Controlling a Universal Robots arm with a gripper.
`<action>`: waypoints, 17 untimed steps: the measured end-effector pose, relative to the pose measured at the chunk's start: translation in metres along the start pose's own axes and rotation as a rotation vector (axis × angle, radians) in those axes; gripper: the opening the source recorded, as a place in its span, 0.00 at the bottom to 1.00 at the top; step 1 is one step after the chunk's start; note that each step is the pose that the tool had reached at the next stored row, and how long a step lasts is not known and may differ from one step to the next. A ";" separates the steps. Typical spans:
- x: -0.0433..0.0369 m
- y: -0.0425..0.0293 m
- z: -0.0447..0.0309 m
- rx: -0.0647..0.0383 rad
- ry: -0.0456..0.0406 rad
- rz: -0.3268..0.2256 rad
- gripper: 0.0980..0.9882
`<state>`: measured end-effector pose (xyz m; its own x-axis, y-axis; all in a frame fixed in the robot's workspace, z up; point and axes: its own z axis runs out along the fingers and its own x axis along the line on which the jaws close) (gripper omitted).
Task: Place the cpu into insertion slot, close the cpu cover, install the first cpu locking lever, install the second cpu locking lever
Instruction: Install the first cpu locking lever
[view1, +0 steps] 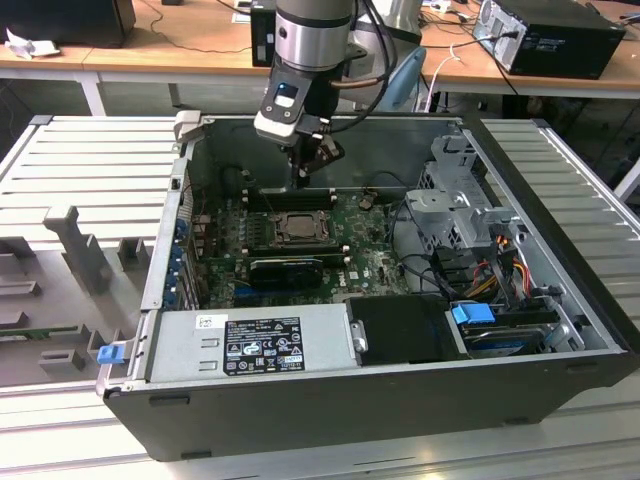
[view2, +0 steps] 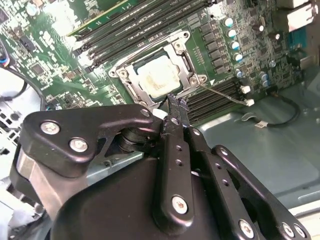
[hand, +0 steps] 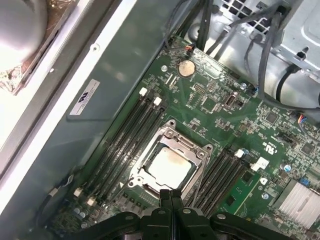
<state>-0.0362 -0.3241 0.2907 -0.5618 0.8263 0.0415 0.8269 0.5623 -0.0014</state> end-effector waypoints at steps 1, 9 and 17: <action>0.0000 0.0000 0.0000 0.001 -0.0001 -0.024 0.01; 0.0000 -0.0001 0.0008 0.006 -0.0003 -0.140 0.01; 0.0000 -0.0001 0.0016 0.009 -0.0004 -0.221 0.01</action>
<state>-0.0363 -0.3241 0.2891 -0.7293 0.6830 0.0414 0.6835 0.7299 -0.0014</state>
